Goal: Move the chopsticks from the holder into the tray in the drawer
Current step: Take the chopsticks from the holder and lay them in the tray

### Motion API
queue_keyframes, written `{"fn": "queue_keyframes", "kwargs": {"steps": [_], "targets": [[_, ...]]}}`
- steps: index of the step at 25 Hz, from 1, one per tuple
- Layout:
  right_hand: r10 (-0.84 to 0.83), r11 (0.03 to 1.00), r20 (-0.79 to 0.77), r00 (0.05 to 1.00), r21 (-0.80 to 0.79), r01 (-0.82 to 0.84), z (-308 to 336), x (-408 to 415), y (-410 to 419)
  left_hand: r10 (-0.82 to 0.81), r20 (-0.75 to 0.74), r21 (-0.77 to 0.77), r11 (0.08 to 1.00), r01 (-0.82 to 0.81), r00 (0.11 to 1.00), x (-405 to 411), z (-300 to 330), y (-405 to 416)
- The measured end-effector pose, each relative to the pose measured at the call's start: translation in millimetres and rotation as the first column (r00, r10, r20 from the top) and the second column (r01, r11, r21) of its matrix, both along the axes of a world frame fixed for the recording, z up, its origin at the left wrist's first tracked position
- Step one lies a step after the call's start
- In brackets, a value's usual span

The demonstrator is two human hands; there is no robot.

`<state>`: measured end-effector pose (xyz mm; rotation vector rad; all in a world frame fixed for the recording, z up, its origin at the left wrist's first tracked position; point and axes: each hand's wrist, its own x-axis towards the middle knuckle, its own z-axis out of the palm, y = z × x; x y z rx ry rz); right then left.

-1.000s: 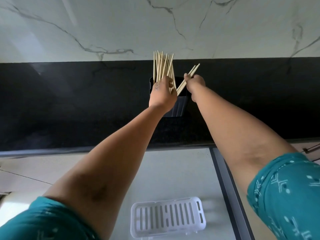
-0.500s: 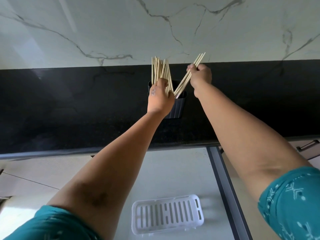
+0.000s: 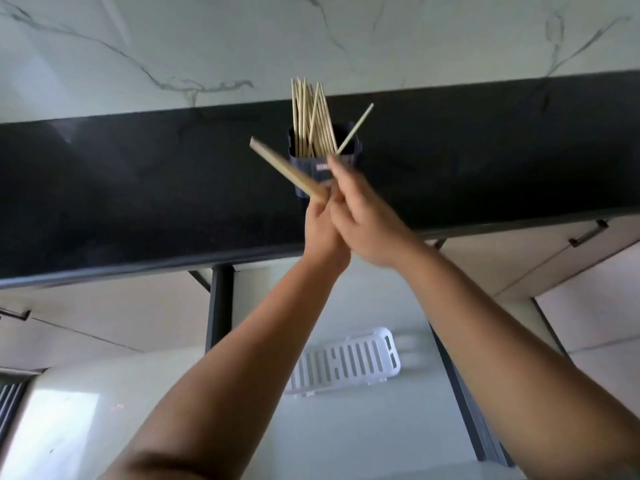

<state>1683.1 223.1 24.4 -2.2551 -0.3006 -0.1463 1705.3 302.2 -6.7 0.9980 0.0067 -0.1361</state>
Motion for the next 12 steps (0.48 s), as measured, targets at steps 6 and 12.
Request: {"fn": "queue_keyframes", "kwargs": {"steps": [6,12], "targets": [[-0.104,0.793,-0.494,0.863,-0.565,-0.228,-157,-101,0,-0.173,-0.635,-0.304,0.952,-0.038,0.753,-92,-142,37],[-0.011,0.564,-0.502,0.865,-0.717,-0.410,-221,-112,-36,0.239,-0.798,0.109,0.960,-0.258,0.553,-95,-199,113]]}}
